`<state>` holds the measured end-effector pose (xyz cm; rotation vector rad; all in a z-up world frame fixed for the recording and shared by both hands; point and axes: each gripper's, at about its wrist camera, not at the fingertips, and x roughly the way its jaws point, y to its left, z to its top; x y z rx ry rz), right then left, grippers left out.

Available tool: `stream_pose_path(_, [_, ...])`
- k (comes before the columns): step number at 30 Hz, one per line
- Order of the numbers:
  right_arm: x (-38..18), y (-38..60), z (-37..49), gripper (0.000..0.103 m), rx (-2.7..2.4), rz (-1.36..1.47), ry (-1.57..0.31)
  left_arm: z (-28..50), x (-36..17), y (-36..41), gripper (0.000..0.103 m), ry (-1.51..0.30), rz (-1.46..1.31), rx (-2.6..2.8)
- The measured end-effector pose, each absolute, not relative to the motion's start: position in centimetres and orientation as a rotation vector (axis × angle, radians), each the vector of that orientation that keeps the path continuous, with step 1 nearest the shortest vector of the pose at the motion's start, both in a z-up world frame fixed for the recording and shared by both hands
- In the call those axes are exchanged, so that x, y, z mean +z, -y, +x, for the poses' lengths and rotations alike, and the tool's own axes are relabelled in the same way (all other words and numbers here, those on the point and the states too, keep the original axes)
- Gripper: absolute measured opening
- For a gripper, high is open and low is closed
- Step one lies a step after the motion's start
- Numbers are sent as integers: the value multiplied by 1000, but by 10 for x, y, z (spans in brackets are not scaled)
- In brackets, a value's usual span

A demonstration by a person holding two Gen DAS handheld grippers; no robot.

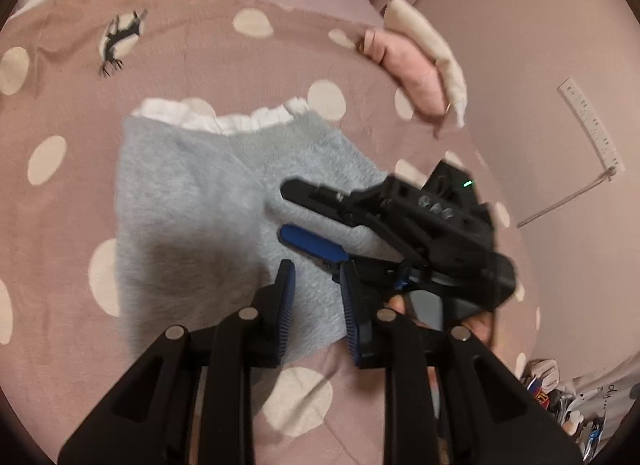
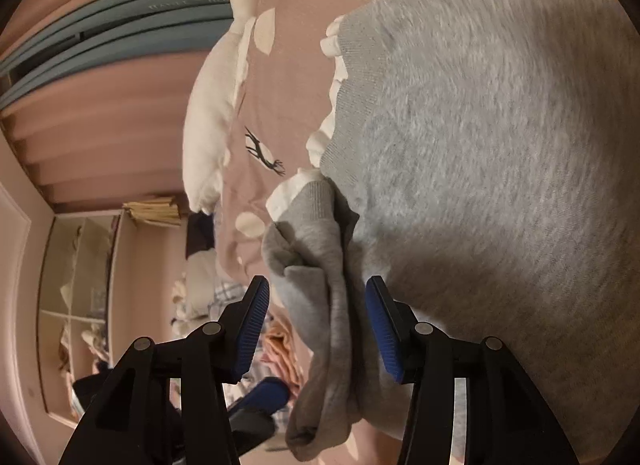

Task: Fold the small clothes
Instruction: 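Fold the sweatshirt over with the right tool while the left tool presses it flat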

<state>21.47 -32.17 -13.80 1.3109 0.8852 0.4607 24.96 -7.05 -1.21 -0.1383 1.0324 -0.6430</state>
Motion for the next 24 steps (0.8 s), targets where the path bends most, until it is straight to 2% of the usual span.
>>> stream_pose_path(2, [-138,319,216,54,458,1285,-904,250,-1,49,24,-990,-181,-620])
stream_pose_path(5, [-135,315,218,58,454,1244,-920,254,1,10,36,-934,-169,-465])
stream_pose_path(8, [-130,308,225,64,464,1206,-923,261,-19,-10,37,-987,-204,-425])
stream_pose_path(15, [-115,268,245,63,446,975,-987,258,-57,-21,37,-1065,-274,-428])
stream_pose_path(17, [-111,258,249,48,423,888,-998,254,-59,-23,37,-1073,-279,-427])
stream_pose_path(19, [-110,250,255,24,402,821,-1022,254,-59,-19,37,-1079,-274,-417])
stream_pose_path(22, [-101,241,257,12,362,688,-1020,253,-61,-19,37,-1086,-259,-399])
stream_pose_path(24, [-90,240,256,11,363,644,-994,250,-61,-23,37,-1087,-261,-397])
